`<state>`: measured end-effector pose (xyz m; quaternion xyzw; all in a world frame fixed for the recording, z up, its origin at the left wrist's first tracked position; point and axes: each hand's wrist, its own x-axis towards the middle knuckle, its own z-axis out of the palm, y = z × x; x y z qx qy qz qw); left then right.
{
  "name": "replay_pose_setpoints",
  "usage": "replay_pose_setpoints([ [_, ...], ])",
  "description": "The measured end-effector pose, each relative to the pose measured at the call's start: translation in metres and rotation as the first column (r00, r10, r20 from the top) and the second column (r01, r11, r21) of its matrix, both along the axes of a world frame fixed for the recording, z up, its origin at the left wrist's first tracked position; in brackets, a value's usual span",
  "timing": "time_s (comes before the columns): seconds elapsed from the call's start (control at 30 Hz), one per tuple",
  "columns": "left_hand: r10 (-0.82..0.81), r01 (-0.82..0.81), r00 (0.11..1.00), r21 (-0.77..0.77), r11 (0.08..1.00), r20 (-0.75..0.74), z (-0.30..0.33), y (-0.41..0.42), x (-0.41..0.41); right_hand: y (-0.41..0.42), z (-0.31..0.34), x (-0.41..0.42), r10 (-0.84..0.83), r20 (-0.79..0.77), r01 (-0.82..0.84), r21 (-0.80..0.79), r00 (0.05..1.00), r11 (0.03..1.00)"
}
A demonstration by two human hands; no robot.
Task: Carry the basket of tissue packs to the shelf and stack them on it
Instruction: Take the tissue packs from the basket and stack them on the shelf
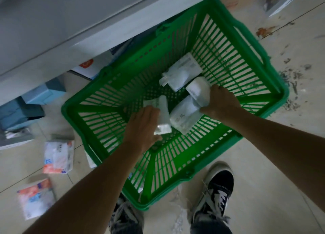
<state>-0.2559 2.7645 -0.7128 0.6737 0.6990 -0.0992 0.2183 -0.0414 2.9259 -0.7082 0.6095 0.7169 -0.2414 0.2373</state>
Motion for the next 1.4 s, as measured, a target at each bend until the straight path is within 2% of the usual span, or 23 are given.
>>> replay_pose_setpoints([
  [0.03, 0.049, -0.048, 0.997, -0.008, 0.999, 0.060, 0.000, -0.007, 0.003, -0.001, 0.003, 0.000, -0.018, -0.022, 0.018, 0.003, 1.000, 1.000],
  [0.1, 0.278, -0.281, 0.939, -0.017, 0.960, 0.203, 0.000, -0.018, 0.010, -0.003, 0.010, 0.002, -0.087, -0.056, 0.086, -0.009, 0.995, 0.996],
  [0.17, 0.573, -0.595, 0.752, -0.040, 0.803, 0.325, -0.003, -0.023, 0.014, -0.003, 0.017, 0.006, -0.166, -0.062, 0.163, -0.047, 0.984, 0.986],
  [0.23, 0.768, -0.809, 0.492, -0.109, 0.577, 0.410, -0.007, -0.024, 0.014, -0.001, 0.021, 0.011, -0.227, -0.083, 0.218, -0.105, 0.970, 0.970],
  [0.27, 0.812, -0.857, 0.390, -0.151, 0.493, 0.434, -0.012, -0.024, 0.012, 0.000, 0.022, 0.014, -0.267, -0.117, 0.249, -0.148, 0.957, 0.957],
  [0.33, 0.863, -0.887, 0.251, -0.253, 0.386, 0.438, -0.023, -0.021, 0.006, 0.003, 0.021, 0.014, -0.425, -0.210, 0.365, -0.271, 0.880, 0.891],
  [0.4, 0.907, -0.862, 0.099, -0.420, 0.284, 0.409, -0.033, -0.015, 0.003, 0.006, 0.020, 0.011, -0.600, -0.237, 0.494, -0.383, 0.764, 0.780],
  [0.47, 0.938, -0.799, 0.000, -0.564, 0.209, 0.348, -0.041, -0.011, 0.002, 0.004, 0.016, 0.007, -0.658, -0.230, 0.509, -0.473, 0.717, 0.719],
  [0.57, 0.950, -0.724, -0.072, -0.671, 0.161, 0.305, -0.048, -0.013, 0.004, -0.010, 0.009, -0.006, -0.610, -0.241, 0.387, -0.587, 0.755, 0.711],
  [0.67, 0.956, -0.669, -0.096, -0.729, 0.144, 0.278, -0.054, -0.019, 0.009, -0.026, -0.002, -0.019, -0.501, -0.149, 0.318, -0.613, 0.852, 0.724],
  [0.7, 0.954, -0.655, -0.096, -0.740, 0.154, 0.283, -0.057, -0.021, 0.011, -0.031, -0.006, -0.025, -0.500, -0.126, 0.338, -0.594, 0.857, 0.730],
  [0.73, 0.953, -0.652, -0.086, -0.740, 0.166, 0.290, -0.060, -0.022, 0.012, -0.035, -0.009, -0.031, -0.513, -0.138, 0.369, -0.542, 0.847, 0.755],
  [0.8, 0.949, -0.680, -0.085, -0.714, 0.168, 0.304, -0.065, -0.024, 0.016, -0.043, -0.007, -0.042, -0.465, -0.315, 0.349, -0.359, 0.828, 0.866],
  [0.87, 0.947, -0.726, -0.118, -0.677, 0.123, 0.299, -0.070, -0.025, 0.018, -0.052, -0.002, -0.049, -0.264, -0.467, 0.214, -0.158, 0.844, 0.964],
  [0.93, 0.943, -0.756, -0.138, -0.647, 0.098, 0.304, -0.071, -0.026, 0.020, -0.061, -0.001, -0.050, -0.171, -0.507, 0.130, -0.116, 0.845, 0.985],
  [1.13, 0.928, -0.736, -0.212, -0.675, 0.055, 0.308, -0.074, -0.027, 0.019, -0.063, -0.009, -0.045, -0.235, -0.473, 0.178, -0.162, 0.849, 0.971],
  [1.2, 0.931, -0.752, -0.186, -0.655, 0.069, 0.313, -0.071, -0.027, 0.020, -0.061, -0.010, -0.040, -0.284, -0.473, 0.216, -0.195, 0.834, 0.957],
  [1.3, 0.923, -0.801, -0.154, -0.592, 0.092, 0.352, -0.060, -0.027, 0.016, -0.060, -0.007, -0.034, -0.431, -0.531, 0.341, -0.263, 0.730, 0.902],
  [1.4, 0.901, -0.772, -0.219, -0.632, 0.074, 0.374, -0.041, -0.026, 0.010, -0.060, 0.005, -0.032, -0.517, -0.584, 0.395, -0.335, 0.625, 0.856],
])
